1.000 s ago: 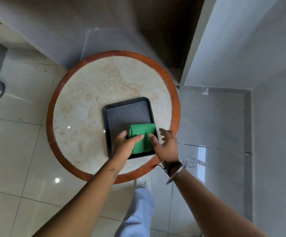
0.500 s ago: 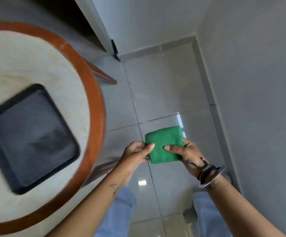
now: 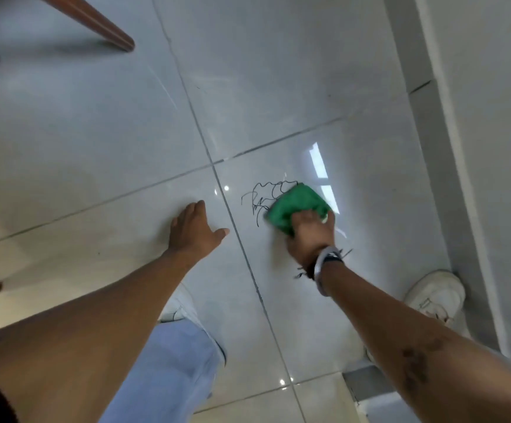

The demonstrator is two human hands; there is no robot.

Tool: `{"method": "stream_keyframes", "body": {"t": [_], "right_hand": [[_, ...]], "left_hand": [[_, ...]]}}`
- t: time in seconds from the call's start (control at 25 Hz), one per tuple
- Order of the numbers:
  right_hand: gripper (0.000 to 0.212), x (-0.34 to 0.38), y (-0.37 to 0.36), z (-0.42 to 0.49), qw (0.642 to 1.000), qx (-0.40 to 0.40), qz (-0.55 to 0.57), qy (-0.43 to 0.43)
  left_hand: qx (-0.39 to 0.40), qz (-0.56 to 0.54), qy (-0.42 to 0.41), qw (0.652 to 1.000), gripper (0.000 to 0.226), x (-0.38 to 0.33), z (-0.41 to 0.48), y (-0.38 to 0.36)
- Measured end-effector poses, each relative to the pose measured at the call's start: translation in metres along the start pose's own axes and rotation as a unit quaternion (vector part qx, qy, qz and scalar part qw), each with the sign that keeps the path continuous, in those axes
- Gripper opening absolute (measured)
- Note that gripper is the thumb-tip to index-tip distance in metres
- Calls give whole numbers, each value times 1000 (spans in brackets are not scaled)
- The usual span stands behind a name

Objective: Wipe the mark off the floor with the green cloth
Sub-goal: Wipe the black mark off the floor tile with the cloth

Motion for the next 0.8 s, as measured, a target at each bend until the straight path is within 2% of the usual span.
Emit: {"method": "stream_keyframes", "body": {"t": [0.08,0.16,0.4,0.48,0.56,0.6,0.64,0.68,0.72,0.76,0.8], "right_hand": [[59,11,-33,-7,998,28,-52,-2],[80,12,-40,-7,999,-9,-40,-26],[92,-23,-45,-9,991,37,-132,11],[93,-29,-45,3,994,2,-99,-45],[97,-23,-43,21,988,-45,4,-146],[98,-14,-44,23,986,-43,34,-154],[98,-9,-51,18,993,-21,15,-112],[97,-7,-60,8,999,12,-34,-18],[95,-12,-64,-4,988,61,-95,104],[91,-23,-62,-12,954,110,-156,230],[85,-39,-52,-9,916,123,-194,329]], "left_hand": [[23,32,-11,999,101,-1,12,-13],[44,58,-15,997,107,1,19,-19],[100,139,-42,984,119,6,22,-28],[107,155,-49,981,122,10,24,-28],[108,175,-62,977,124,13,25,-28],[104,189,-70,974,125,14,25,-29],[96,204,-76,971,126,15,23,-31],[88,215,-81,969,127,16,22,-31],[87,226,-87,966,128,16,23,-31],[92,238,-92,962,130,18,24,-30],[101,256,-98,956,132,20,25,-29]]}}
Point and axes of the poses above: each hand's wrist, its own z-axis towards the middle knuckle, its own y-axis out of the back of the hand, x = y × z, the point moved 1 cm from there along z, towards the middle knuckle, and after that the axes turned 9 degrees about z, right-handed, at the moved point
